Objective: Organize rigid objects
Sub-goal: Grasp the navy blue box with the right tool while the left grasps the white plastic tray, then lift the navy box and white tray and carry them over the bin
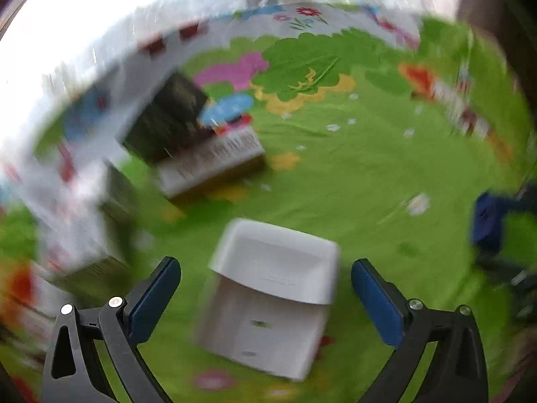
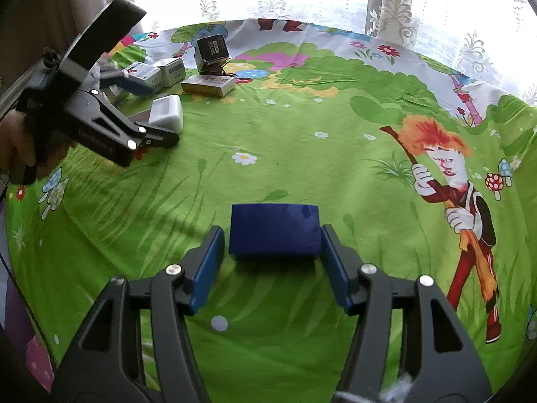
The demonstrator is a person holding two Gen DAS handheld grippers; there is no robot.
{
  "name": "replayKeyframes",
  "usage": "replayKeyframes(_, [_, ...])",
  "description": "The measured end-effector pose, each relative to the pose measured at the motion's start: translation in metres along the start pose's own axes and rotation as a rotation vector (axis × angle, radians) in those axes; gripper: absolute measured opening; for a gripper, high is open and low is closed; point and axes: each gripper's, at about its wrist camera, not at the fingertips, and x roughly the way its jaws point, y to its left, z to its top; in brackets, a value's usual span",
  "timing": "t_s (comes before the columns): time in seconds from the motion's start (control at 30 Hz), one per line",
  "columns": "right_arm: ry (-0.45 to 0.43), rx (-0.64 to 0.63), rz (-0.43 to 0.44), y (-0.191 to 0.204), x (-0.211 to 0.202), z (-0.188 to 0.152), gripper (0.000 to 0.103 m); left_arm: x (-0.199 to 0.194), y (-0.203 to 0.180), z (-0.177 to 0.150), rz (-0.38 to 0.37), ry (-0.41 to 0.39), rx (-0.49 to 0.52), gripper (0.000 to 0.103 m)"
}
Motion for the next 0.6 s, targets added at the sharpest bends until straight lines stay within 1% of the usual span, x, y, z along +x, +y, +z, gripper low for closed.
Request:
replayKeyframes(0.03, [0.000,0.001,0.000,0.000,0.000,0.000,0.063,0.001,0.001,-0.005,-0.032,-0.012,-0.052,0.103])
replayKeyframes(0.07, [0.000,-0.001,-0.002,0.001,0.000,0.000,0.063,0.000,-0.001,-0.007,-0.010,-0.032,-0.057,0.103])
replayKeyframes(0.13, [0.001,-0.003,-0.004,0.001,0.000,0.000,0.063,-0.001,-0.004,-0.010,0.008,-0.059,-0.084,0.103])
replayKeyframes(0.2, [0.001,-0.004,-0.003,0.000,0.000,0.000,0.063,0.000,-0.005,-0.007,0.017,-0.077,-0.090,0.103])
replayKeyframes(0.27, [0.002,-0.008,-0.008,0.001,0.001,0.000,0.063,0.003,-0.006,-0.003,0.021,-0.082,-0.074,0.102])
replayKeyframes(0.3, [0.002,-0.009,-0.009,0.001,0.001,0.000,0.063,0.005,-0.006,0.001,0.004,-0.086,-0.064,0.093])
replayKeyframes(0.33, [0.002,-0.010,-0.011,0.001,0.001,0.000,0.063,0.000,-0.008,0.001,-0.009,-0.103,-0.048,0.071])
replayKeyframes(0.37, [0.002,-0.010,-0.011,0.001,0.001,0.000,0.058,0.004,-0.007,0.004,-0.021,-0.105,-0.044,0.069])
replayKeyframes(0.4, [-0.003,-0.001,-0.029,0.000,0.000,0.000,0.054,0.003,-0.010,0.004,-0.017,-0.086,-0.040,0.068])
replayKeyframes(0.43, [-0.007,0.009,-0.019,-0.002,0.000,0.000,0.054,0.000,-0.015,-0.001,-0.003,-0.082,-0.029,0.068])
replayKeyframes(0.47, [-0.010,0.017,-0.007,-0.004,-0.001,-0.001,0.054,-0.005,-0.024,-0.013,0.006,-0.098,-0.028,0.068])
replayKeyframes(0.53, [-0.024,0.065,0.049,-0.014,-0.003,-0.002,0.054,-0.013,-0.029,-0.031,0.011,-0.126,-0.066,0.068])
replayKeyframes(0.57, [-0.032,0.084,0.065,-0.017,-0.004,-0.003,0.054,-0.021,-0.033,-0.046,0.047,-0.149,-0.108,0.068])
replayKeyframes(0.6, [-0.053,0.114,0.089,-0.023,-0.007,-0.004,0.054,-0.028,-0.037,-0.056,0.062,-0.173,-0.139,0.068])
